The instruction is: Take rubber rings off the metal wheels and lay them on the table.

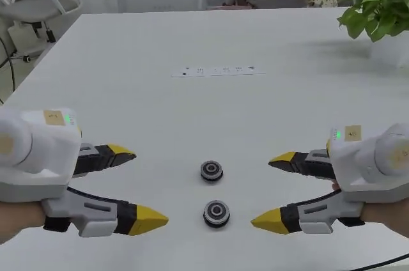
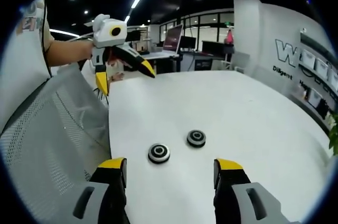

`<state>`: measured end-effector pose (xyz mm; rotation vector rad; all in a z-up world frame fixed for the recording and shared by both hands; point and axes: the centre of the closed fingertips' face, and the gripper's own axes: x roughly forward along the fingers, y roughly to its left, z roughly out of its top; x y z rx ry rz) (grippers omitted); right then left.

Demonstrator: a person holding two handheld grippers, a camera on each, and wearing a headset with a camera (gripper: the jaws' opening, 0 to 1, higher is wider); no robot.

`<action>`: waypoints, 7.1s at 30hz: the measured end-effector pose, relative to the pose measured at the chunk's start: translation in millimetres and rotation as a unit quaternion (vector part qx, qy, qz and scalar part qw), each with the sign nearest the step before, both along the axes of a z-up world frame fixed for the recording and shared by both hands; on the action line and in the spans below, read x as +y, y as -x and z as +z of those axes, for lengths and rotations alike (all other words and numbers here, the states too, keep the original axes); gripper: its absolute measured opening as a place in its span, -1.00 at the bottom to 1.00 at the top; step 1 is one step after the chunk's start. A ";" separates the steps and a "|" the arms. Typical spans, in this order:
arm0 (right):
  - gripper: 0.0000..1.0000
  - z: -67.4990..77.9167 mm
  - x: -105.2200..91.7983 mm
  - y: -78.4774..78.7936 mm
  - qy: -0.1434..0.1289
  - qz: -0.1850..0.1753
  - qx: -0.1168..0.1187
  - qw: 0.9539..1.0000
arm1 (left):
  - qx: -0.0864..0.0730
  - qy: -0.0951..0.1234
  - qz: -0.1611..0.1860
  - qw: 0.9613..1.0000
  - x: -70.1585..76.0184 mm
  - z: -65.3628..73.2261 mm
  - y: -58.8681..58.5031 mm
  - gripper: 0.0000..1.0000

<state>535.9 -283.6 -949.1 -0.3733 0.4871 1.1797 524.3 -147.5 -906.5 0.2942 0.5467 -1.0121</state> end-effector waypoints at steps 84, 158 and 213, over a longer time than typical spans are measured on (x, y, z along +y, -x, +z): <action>-0.58 -70.9 47.4 1.1 0.010 0.047 0.108 0.993 | 0.001 -0.062 -0.090 0.994 -89.3 -97.1 -16.0 -0.73; -1.00 -51.1 42.9 1.0 -0.111 -0.033 0.235 0.965 | 0.001 -0.074 -0.052 0.996 -91.1 -97.2 -18.4 -0.76; -1.00 -26.5 73.3 -20.5 -0.114 -0.035 0.228 0.966 | 0.018 0.002 -0.001 1.000 -0.1 -36.0 7.2 0.45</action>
